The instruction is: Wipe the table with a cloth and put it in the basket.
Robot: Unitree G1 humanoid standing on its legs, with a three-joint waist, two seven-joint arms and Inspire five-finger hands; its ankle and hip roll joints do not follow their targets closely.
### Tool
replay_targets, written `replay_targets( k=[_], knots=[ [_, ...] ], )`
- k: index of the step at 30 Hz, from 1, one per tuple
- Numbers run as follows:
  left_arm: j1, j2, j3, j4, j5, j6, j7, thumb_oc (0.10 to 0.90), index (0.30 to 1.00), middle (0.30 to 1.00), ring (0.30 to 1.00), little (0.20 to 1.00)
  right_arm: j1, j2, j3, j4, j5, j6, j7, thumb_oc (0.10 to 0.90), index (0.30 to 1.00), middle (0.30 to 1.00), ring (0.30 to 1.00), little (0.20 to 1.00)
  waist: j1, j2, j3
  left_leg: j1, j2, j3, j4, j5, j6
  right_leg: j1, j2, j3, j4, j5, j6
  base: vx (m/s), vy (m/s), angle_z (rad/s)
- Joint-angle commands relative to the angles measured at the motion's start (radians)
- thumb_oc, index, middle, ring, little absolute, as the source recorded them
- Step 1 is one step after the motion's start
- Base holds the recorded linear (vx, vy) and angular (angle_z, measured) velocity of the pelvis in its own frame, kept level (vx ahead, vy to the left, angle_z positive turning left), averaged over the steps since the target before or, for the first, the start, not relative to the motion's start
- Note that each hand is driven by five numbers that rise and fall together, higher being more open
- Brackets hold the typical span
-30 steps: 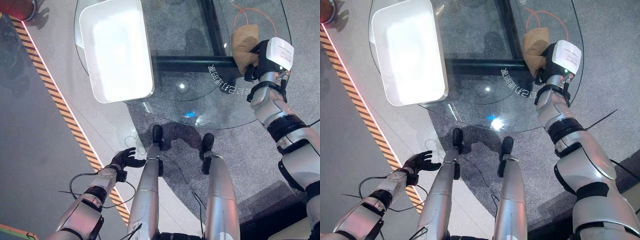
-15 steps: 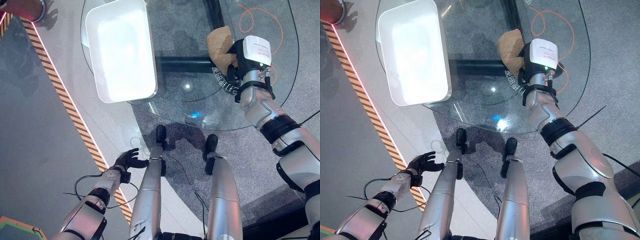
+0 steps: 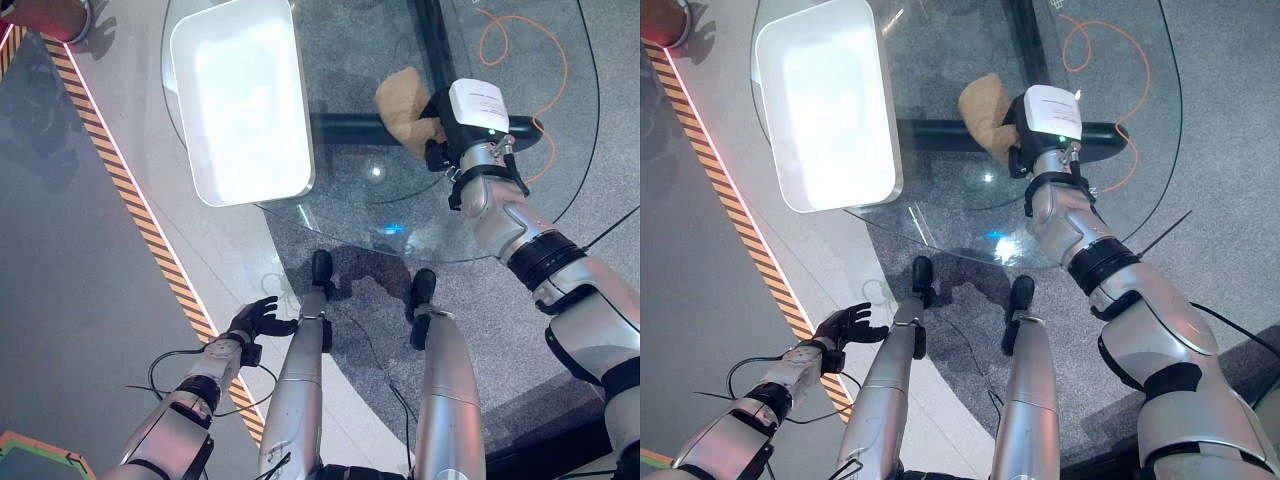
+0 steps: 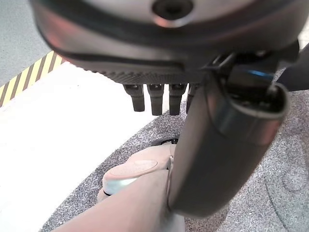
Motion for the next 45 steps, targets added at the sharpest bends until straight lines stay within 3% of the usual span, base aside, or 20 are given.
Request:
replay_targets(
  k=[1,23,32,39,45],
  knots=[
    [0.049,-0.011,-0.007,0.021,0.026,0.01,0.021,0.8,0.9,0.9,0.9,0.9,0.003,0.135,0.047,-0.163,-0.072,-0.15,0.06,0.1,0.3,0.3,0.3,0.2,0.019,-0.004,-0.012,-0.027,-0.062,0.061,0.142,-0.106,0.07,0.02,-0.013,-0.036,-0.125,0.109,0.025,0.0,0.0,0.0],
    [0.04,-0.007,0.001,0.025,0.016,0.01,0.016,0.8,0.9,0.9,0.9,0.9,0.033,0.135,0.052,-0.194,-0.076,-0.113,0.046,0.1,0.3,0.3,0.3,0.2,0.012,-0.006,-0.012,-0.02,-0.061,0.064,0.13,-0.096,0.068,0.022,-0.011,-0.031,-0.135,0.12,0.029,0.0,0.0,0.0],
    [0.037,-0.008,0.063,0.024,-0.19,-0.099,0.094,0.8,0.9,0.9,0.9,0.9,0.031,0.114,-0.008,-0.135,0.038,-0.084,-0.089,0.1,0.3,0.3,0.3,0.2,0.014,-0.005,-0.012,-0.021,-0.058,0.06,0.129,-0.093,0.069,0.018,-0.013,-0.029,-0.125,0.119,0.028,0.0,0.0,0.0],
    [0.062,0.001,0.241,-0.083,-0.411,-0.262,0.232,0.8,0.9,0.9,0.9,0.9,0.098,0.092,-0.198,-0.146,0.241,-0.13,-0.29,0.1,0.3,0.3,0.3,0.2,0.018,-0.016,-0.012,-0.031,-0.054,0.05,0.134,-0.101,0.072,0.008,-0.004,-0.027,-0.107,0.104,0.027,0.0,0.0,0.0],
    [0.022,0.03,0.332,-0.197,-0.428,-0.366,0.336,0.8,0.9,0.9,0.9,0.9,0.175,0.077,-0.31,-0.276,0.273,-0.156,-0.328,0.1,0.3,0.3,0.3,0.2,0.007,-0.041,-0.012,-0.044,-0.05,0.045,0.139,-0.106,0.077,0.0,0.011,-0.022,-0.095,0.093,0.026,0.0,-0.01,0.03]
  ],
)
